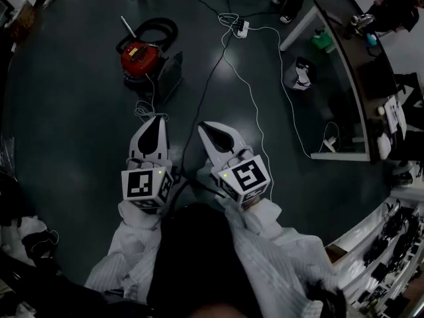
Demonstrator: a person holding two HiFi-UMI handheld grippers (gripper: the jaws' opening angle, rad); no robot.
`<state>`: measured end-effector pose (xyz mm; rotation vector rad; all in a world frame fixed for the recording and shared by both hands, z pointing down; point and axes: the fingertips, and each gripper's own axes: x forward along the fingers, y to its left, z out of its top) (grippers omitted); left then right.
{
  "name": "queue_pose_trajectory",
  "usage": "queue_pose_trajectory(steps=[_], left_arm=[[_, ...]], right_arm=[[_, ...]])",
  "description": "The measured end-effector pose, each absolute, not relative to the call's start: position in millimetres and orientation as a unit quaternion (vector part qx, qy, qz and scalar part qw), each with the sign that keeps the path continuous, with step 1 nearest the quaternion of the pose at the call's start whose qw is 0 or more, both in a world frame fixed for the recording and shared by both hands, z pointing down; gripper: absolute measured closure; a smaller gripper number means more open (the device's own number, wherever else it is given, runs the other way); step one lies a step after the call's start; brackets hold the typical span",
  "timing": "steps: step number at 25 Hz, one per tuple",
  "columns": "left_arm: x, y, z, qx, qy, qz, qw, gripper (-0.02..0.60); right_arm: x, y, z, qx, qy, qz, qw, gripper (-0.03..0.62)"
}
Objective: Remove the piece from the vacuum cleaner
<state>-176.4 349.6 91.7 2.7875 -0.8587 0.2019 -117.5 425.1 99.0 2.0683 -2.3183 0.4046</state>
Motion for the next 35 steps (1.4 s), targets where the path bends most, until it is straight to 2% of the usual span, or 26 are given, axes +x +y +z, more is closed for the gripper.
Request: queue_pose_trajectory(steps=[6, 12, 22, 28, 35], left_arm=[[-136.2, 302.6, 101.0, 0.925, -0.353, 0.083, 0.117, 0.578], [-109.3, 230.9, 132.7, 0.908, -0.386, 0.100, 0.131, 0.577], [-33.6, 52.2, 146.9, 0.912, -0.371, 0.085, 0.152, 0.578], [-12.2, -33.2, 190.2, 0.910, -0.370, 0.127, 0.140, 0.577], [-0.7, -79.7, 287.5, 0.877, -0.415, 0.172, 0.173, 0.577]], right_arm=[[-53.7, 378.5, 126.6, 0.624, -0.763, 0.170, 0.015, 0.592], [-18.5, 307.3, 163.1, 0.598, -0.776, 0.199, 0.023, 0.592], [38.0, 114.7, 180.1, 0.549, -0.814, 0.184, 0.049, 0.592], [69.8, 9.8, 211.7, 0.512, -0.836, 0.166, 0.109, 0.592], [92.9, -67.5, 316.3, 0.421, -0.867, 0.176, 0.199, 0.592]])
